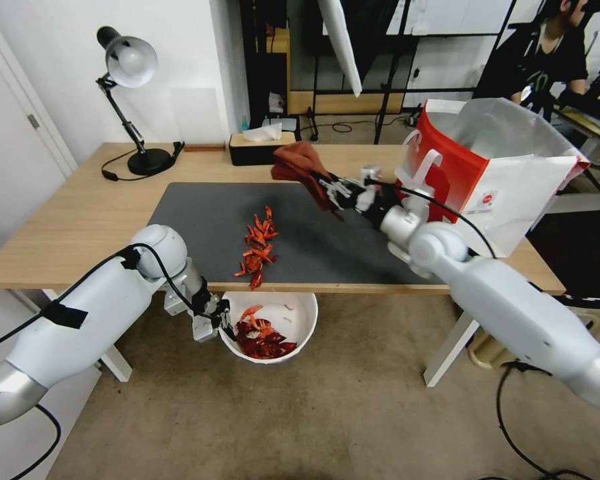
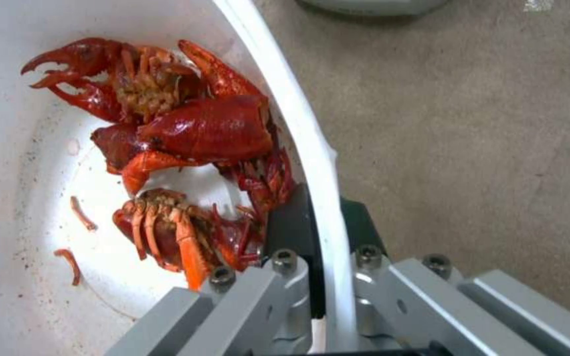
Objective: Sweep shrimp from table into container with towel, then put container into takeout bag.
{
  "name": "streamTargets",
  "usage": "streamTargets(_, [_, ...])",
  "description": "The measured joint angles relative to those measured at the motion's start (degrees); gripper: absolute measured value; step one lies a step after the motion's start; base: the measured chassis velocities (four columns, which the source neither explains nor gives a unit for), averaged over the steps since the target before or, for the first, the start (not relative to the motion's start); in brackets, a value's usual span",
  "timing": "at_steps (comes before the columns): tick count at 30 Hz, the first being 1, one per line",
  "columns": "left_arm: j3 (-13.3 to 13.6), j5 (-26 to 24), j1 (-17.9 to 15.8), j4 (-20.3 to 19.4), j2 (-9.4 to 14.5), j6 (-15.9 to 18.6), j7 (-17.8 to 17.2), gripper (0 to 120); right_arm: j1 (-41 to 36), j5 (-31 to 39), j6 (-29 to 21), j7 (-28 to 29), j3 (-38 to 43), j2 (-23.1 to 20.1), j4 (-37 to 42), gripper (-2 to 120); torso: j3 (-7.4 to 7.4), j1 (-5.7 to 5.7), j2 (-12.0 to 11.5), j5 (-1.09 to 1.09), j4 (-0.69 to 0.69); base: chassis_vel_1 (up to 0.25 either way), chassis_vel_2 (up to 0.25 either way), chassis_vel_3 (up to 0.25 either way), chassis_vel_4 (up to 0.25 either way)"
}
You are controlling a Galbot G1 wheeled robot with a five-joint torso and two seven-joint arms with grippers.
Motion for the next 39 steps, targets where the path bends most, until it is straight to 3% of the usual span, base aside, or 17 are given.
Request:
streamTargets(9, [-0.36,-0.47,0.49,0.10,0.57,0.00,0.00,0,4.91,-1.72,-0.89,-3.40,-2.68,5.69,-11.14,10,0.00,-0.01,0.00,0.00,-0.01,0.000,0.000,0.000,0.000])
streamTargets(16, [-0.55,-0.60,0.49,0.28,0.59,0.00,0.00,0,7.17,-5.08,-2.31,-1.91,-3.85,10.10,-18.60,10,0.00,-0.01,0.00,0.00,-0.01,0.000,0.000,0.000,0.000])
streamTargets(33, [-1.59,-1.25,1.58,-0.46,2.48,0.00,0.00,0,9.01,-11.49,-2.40,1.70,-7.29,18.27,-28.51,10,-0.01,-0.01,0.00,0.00,0.00,0.000,0.000,0.000,0.000])
streamTargets(39, [-2.12,-1.48,2.17,-0.54,2.80,0.00,0.00,0,9.01,-13.92,-3.59,2.84,-8.51,18.97,-28.88,10,-0.01,-0.01,0.00,0.00,0.00,0.000,0.000,0.000,0.000])
